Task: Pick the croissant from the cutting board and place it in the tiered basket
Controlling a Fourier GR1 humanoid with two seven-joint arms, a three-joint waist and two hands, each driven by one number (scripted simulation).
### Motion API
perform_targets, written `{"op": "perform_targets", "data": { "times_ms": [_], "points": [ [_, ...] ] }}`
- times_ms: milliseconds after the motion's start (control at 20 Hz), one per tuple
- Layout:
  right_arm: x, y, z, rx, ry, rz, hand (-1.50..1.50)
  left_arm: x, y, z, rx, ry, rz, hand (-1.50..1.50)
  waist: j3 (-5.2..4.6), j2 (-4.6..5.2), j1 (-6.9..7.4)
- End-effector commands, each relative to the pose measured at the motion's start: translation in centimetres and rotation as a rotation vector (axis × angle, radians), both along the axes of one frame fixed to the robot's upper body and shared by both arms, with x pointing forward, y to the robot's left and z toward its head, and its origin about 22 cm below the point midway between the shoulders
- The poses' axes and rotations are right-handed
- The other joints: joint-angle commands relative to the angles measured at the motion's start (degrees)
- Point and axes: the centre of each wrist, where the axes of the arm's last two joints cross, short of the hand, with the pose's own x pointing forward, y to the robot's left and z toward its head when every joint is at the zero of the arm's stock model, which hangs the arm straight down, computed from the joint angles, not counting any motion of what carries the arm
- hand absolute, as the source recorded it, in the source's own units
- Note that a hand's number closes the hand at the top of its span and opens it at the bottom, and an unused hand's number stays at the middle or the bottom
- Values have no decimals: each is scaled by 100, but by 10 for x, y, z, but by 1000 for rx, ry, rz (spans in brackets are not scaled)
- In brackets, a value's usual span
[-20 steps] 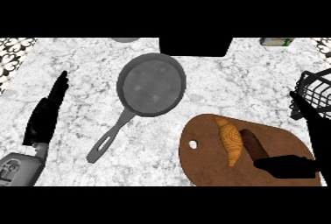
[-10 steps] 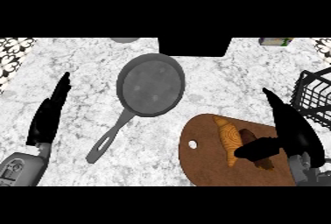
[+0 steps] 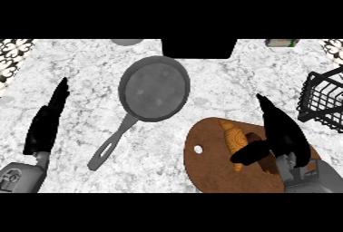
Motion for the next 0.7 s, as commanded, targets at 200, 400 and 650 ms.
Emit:
{"op": "perform_targets", "data": {
  "times_ms": [200, 400, 650],
  "points": [
    [-7, 24, -12, -173, 133, -129, -150, -1, 4, 3, -7, 5, 17, 0, 0, -17, -44],
    [1, 28, -2, -194, 116, -122, -150, -9, 12, 7, 1, 9, -5, 0, 3, -15, -6],
    [-4, 41, -21, -215, 140, -121, -150, 0, 1, -5, 8, 10, -1, 0, 5, 11, -60]
  ]
}}
